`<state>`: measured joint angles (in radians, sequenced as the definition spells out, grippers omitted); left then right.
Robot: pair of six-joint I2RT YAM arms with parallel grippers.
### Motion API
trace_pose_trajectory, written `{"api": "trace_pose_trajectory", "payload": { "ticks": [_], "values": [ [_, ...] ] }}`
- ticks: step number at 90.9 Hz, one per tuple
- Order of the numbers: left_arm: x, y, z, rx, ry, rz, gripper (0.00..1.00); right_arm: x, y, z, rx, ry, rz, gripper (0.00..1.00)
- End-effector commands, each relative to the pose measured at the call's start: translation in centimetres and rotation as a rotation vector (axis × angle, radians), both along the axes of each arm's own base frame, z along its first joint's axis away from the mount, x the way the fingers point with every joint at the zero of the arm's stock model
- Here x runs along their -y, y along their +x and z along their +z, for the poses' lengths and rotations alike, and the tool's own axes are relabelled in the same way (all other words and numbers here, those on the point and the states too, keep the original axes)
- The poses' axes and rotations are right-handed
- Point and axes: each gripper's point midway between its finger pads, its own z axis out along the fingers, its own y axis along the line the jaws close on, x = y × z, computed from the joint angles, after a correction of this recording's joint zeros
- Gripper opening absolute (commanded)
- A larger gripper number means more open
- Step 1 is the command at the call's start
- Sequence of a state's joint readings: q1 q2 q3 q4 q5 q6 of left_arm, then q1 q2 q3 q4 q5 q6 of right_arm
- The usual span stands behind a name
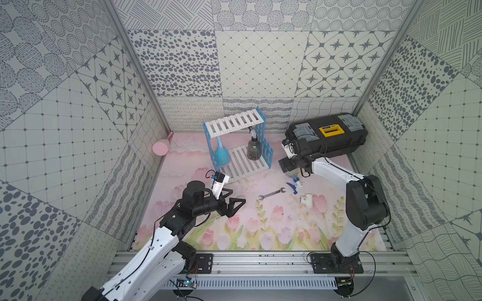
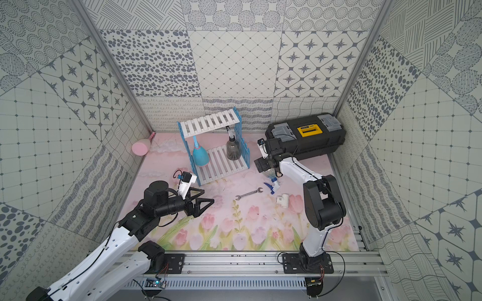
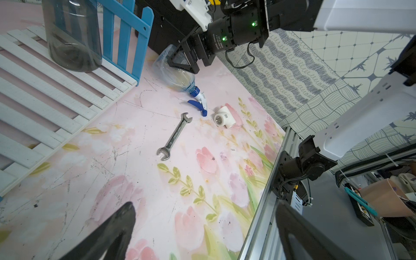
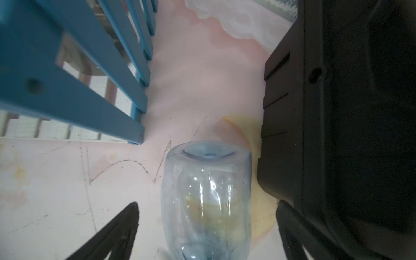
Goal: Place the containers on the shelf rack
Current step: 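Pick up a container from the center of the board.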
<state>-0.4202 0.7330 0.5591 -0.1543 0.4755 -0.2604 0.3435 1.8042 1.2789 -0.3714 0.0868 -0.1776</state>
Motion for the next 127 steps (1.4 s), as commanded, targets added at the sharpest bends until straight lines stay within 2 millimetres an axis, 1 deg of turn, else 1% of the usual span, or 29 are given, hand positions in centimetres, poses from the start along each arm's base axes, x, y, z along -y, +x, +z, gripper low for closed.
{"api": "trace_pose_trajectory", "payload": {
  "ticks": [1,13,27,38,54,65,70,74,79,82,91,100,112,120,127],
  "values": [
    [0.3,0.7,1.2,0.056,-0.027,0.01,0.99,0.5,1.4,-0.3,0.006,-0.038,0.011,0.97],
    [0.4,0.9,1.0,0.049,-0.028,0.007,0.99,0.5,2.2,-1.8,-0.033,-0.034,0.021,0.97],
    [0.5,1.0,1.2,0.055,-0.03,0.006,0.99,0.3,2.4,-3.2,-0.083,-0.032,0.033,0.96],
    [0.5,0.8,1.4,0.059,-0.03,0.001,0.99,0.4,2.0,-4.1,-0.112,-0.035,0.035,0.95],
    [0.5,0.5,1.6,0.059,-0.014,-0.015,0.99,1.1,1.0,-5.7,-0.161,-0.079,0.046,0.97],
    [0.5,0.3,1.8,0.065,-0.008,-0.018,0.99,1.2,0.4,-6.2,-0.187,-0.09,0.066,0.97],
    [0.5,0.2,1.9,0.067,-0.009,-0.021,0.99,1.3,0.2,-6.4,-0.195,-0.094,0.071,0.93],
    [0.5,0.1,2.0,0.07,-0.01,-0.027,0.99,1.3,0.0,-6.4,-0.199,-0.093,0.073,0.87],
    [0.6,0.0,2.3,0.081,-0.005,-0.039,0.99,1.2,0.0,-5.9,-0.192,-0.087,0.074,0.8],
    [0.6,-0.1,2.5,0.091,0.005,-0.049,0.99,1.1,-0.2,-5.5,-0.191,-0.081,0.074,0.78],
    [1.0,-0.8,3.2,0.131,0.056,-0.117,0.99,0.6,-0.8,-3.6,-0.183,-0.046,0.076,0.76],
    [1.7,-1.8,4.1,0.241,0.143,-0.221,0.97,-0.3,-1.8,-1.1,-0.191,0.006,0.081,0.75],
    [3.6,-3.3,4.4,0.467,0.307,-0.386,0.96,-2.3,-4.2,1.8,-0.236,0.117,0.097,0.74],
    [5.3,-3.8,4.7,0.61,0.404,-0.471,0.95,-3.3,-5.9,3.1,-0.272,0.172,0.096,0.74],
    [7.2,-4.6,4.6,0.733,0.491,-0.566,0.93,-4.6,-7.6,4.0,-0.316,0.226,0.107,0.74]
  ]
}}
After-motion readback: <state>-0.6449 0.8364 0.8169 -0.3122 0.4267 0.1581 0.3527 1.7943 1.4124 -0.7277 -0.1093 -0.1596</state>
